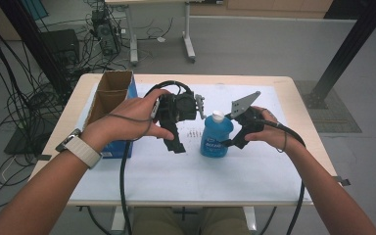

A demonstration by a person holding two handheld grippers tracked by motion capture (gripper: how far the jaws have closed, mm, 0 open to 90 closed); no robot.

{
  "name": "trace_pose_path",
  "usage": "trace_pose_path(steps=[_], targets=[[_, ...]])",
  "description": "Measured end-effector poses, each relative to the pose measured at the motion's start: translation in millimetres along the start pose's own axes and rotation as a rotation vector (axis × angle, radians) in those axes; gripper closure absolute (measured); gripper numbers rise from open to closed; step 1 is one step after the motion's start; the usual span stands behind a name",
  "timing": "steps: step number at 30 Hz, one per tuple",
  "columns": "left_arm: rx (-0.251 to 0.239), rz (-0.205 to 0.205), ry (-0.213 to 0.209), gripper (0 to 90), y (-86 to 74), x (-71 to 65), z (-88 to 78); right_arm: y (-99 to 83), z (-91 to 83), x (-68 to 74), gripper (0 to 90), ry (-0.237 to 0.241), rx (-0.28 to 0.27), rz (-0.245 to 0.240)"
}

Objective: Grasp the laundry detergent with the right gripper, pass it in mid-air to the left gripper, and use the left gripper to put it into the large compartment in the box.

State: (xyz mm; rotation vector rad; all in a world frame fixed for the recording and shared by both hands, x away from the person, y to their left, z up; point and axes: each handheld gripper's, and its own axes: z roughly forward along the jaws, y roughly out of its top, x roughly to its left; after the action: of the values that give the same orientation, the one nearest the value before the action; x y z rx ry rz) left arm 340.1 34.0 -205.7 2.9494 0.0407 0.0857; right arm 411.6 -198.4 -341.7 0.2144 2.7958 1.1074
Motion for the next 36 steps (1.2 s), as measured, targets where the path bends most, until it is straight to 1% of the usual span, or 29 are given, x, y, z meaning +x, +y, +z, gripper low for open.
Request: trace_pose_path(steps=[4, 7, 36], targets=[[0.011, 0.0, -0.001, 7.9, -1.6, 0.3, 3.9, -0.9, 0.6, 0.1, 6.0, 0.001, 0.006, -0.002], [0.011, -0.005, -0.004, 7.8, -2.6, 0.1, 5.5, -0.9, 0.7, -0.2, 6.0, -0.001, 0.005, -0.001], [0.008, -0.008, -0.001, 7.8, -3.6, 1.0, 5.7, -2.9, 5.6, 0.0, 5.8, 0.001, 0.002, 0.006]])
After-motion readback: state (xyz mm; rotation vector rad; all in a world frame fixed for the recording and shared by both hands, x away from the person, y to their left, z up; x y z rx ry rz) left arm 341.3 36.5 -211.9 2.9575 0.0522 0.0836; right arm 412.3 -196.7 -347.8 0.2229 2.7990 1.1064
